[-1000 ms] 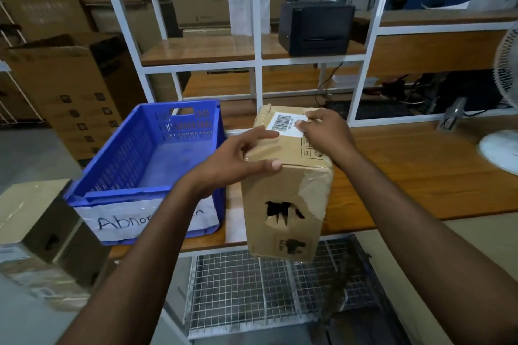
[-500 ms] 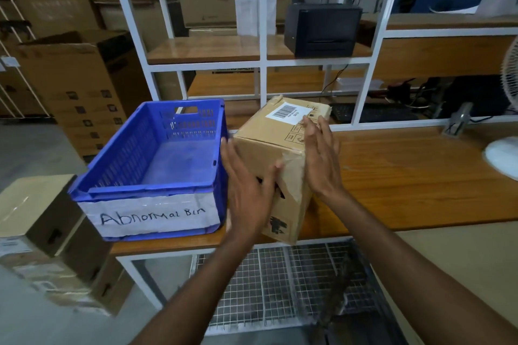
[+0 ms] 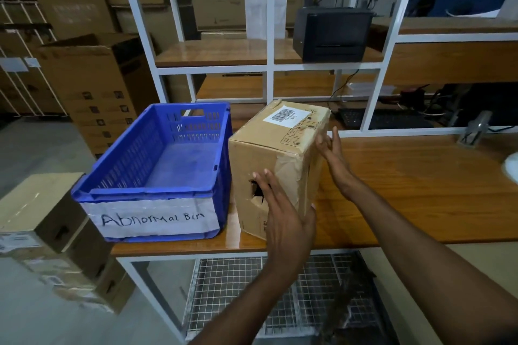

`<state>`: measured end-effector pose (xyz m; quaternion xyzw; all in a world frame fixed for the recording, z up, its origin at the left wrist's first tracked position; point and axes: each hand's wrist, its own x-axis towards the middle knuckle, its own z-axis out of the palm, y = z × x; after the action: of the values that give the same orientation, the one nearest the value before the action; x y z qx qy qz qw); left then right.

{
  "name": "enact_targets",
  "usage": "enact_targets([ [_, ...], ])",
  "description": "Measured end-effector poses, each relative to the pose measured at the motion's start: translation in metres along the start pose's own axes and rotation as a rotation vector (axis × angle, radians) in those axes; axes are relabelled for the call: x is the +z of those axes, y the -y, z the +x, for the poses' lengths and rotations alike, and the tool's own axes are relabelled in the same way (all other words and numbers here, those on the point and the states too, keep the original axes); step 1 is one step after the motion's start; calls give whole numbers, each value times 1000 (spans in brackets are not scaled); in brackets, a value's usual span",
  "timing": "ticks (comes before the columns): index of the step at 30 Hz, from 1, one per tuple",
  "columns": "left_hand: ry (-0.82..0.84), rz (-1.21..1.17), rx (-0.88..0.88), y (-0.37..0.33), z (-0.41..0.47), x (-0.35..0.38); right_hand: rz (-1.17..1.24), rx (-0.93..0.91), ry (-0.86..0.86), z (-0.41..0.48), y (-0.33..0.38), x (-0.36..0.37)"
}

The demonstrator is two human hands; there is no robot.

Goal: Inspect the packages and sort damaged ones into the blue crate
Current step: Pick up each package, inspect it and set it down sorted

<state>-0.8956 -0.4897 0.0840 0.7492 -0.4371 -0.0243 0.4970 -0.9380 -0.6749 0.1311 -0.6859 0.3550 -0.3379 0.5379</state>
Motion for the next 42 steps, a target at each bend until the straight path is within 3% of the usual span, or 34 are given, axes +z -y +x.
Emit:
enact_targets([
  [2,-10,-11,-51,1,4,-1,-5,-6,59,0,-3,1],
  [9,13,12,-170,6,13,-9,95,-5,16,23,3,8],
  [12,29,8,-146,5,15,-4,174,-107,27,28,12,14],
  [16,43,-22,-106,16,19,-7,169,-69,-35,26,-6,11],
  [19,6,-36,-51,13,24,-19,91,-79,-146,20,-22,1],
  [25,-109,-154,51,-4,66,-50,-183,-245,-357,-10,19,-16],
  [33,-172,-113,84,-1,113,-103,-286,-452,-369,-40,79,-2],
  [38,-192,-178,113,4,127,-127,-333,-488,-446,-52,102,13],
  [42,-213,-232,96,11,145,-153,-408,-636,-541,-62,119,39],
])
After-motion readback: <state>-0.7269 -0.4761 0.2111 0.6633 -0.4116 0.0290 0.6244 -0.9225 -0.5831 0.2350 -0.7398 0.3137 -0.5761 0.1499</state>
